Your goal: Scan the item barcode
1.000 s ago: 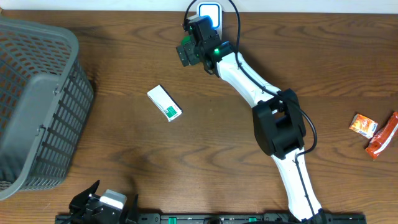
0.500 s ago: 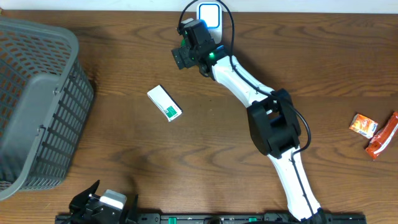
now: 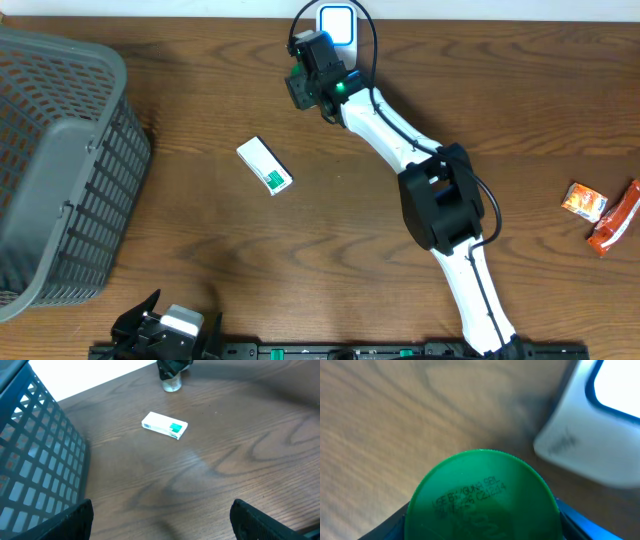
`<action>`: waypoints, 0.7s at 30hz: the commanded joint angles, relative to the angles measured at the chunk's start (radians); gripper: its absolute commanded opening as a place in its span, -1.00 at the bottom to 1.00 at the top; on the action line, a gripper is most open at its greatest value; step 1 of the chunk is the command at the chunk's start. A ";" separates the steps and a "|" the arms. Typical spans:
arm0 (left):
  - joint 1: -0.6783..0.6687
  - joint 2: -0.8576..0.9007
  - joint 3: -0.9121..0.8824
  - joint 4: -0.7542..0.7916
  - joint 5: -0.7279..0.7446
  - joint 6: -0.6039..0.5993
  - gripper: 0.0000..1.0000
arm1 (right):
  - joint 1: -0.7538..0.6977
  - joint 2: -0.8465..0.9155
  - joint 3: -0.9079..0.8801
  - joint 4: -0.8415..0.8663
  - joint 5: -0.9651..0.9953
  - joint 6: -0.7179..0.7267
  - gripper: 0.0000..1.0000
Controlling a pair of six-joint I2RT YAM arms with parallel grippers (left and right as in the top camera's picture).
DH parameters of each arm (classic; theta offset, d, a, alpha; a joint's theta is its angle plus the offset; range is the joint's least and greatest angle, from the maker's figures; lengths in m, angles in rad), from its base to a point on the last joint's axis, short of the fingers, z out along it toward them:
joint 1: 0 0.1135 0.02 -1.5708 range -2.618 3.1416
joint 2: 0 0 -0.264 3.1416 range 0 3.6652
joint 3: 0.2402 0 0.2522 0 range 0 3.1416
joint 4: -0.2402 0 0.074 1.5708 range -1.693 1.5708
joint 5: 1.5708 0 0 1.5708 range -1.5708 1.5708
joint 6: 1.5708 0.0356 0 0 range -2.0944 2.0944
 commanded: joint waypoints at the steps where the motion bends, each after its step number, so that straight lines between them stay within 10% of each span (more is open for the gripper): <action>1: 0.004 -0.006 0.005 0.003 0.015 0.006 0.73 | 0.002 -0.072 -0.012 -0.172 0.021 0.085 0.09; 13: 0.004 -0.006 0.005 0.003 0.015 0.006 0.73 | 0.013 -0.217 -0.038 -0.835 -0.114 0.322 -0.17; 21: 0.004 -0.006 0.005 0.003 0.015 0.006 0.73 | 0.100 -0.217 -0.085 -0.835 -0.114 0.332 0.30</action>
